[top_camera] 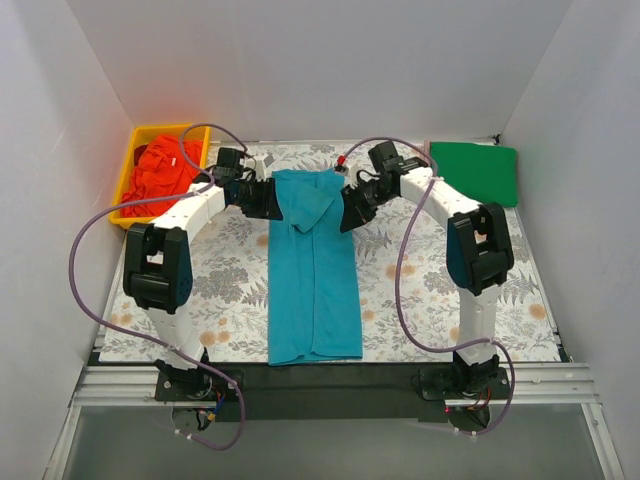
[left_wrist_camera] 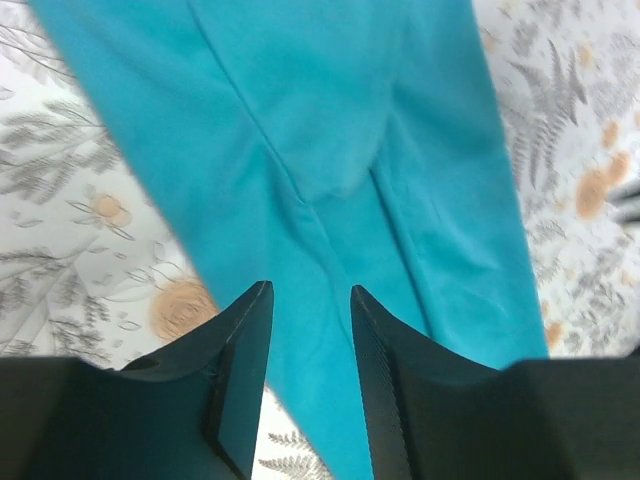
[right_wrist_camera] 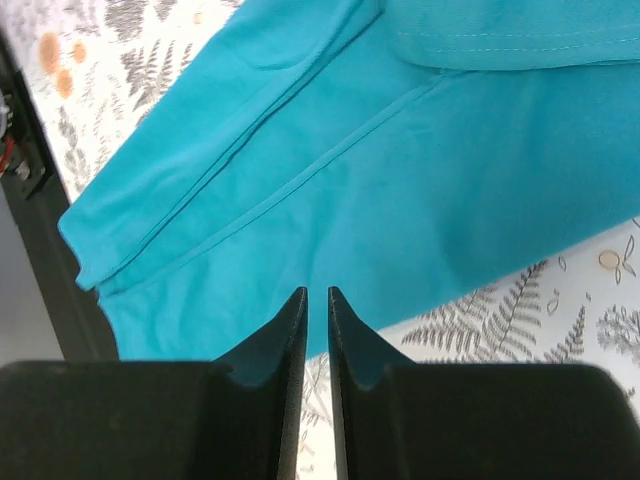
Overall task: Fold and stack the t-shirts
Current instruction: Fold the tshirt
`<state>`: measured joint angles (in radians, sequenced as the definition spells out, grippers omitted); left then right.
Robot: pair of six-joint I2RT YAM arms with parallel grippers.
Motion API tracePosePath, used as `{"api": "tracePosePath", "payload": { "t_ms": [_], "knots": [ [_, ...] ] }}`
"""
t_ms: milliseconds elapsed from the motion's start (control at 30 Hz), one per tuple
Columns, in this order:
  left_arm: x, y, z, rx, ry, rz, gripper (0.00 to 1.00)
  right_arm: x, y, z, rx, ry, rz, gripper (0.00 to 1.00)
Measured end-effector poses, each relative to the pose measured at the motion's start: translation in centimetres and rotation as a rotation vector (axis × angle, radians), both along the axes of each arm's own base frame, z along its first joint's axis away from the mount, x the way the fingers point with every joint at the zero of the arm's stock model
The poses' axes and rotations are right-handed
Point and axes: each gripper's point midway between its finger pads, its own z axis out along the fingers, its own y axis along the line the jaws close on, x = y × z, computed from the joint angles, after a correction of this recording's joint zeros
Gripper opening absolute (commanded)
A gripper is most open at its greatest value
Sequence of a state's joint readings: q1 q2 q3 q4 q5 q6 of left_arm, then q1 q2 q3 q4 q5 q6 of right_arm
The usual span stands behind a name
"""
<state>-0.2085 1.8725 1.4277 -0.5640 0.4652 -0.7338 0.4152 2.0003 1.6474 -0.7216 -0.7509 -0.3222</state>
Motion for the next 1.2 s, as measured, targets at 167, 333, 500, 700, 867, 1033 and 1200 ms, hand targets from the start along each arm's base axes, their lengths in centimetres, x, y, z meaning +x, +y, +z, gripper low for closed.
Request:
{"api": "tracePosePath", "payload": {
  "t_ms": [167,333,500,700,867,1033,1200],
  "knots": [
    [-3.2,-0.7,-2.7,-0.058,0.089,-0.030,0.24,0.7,1.2,-4.3,-0.057,0.086,-0.035,0.17],
    [-6.0,-0.6,-6.4,-0.067,0.218,-0.028,0.21,0.8,1.2,-8.2,-0.100,0.171,-0.069,0.17],
    [-5.5,-0.8,-8.0,-0.067,0.233,-0.020,0.18,1.5,1.3,-9.8,-0.107,0.202,-0.106,0.16],
    [-2.2,-1.5,-8.2,-0.087,0.198,-0.022,0.18,5.1,1.8,-9.8,-0.065,0.171,-0.163,0.16],
    [1.6,-1.9,-8.2,-0.102,0.136,-0.013,0.17,9.7,1.4,-9.7,-0.020,0.112,-0.224,0.17],
    [4.8,-1.5,-8.0,-0.112,0.091,0.011,0.20,12.5,1.0,-9.4,-0.001,0.060,-0.257,0.21],
    [6.6,-0.6,-7.5,-0.089,0.053,0.031,0.42,13.2,1.0,-9.2,-0.002,0.036,-0.264,0.35]
  ]
}}
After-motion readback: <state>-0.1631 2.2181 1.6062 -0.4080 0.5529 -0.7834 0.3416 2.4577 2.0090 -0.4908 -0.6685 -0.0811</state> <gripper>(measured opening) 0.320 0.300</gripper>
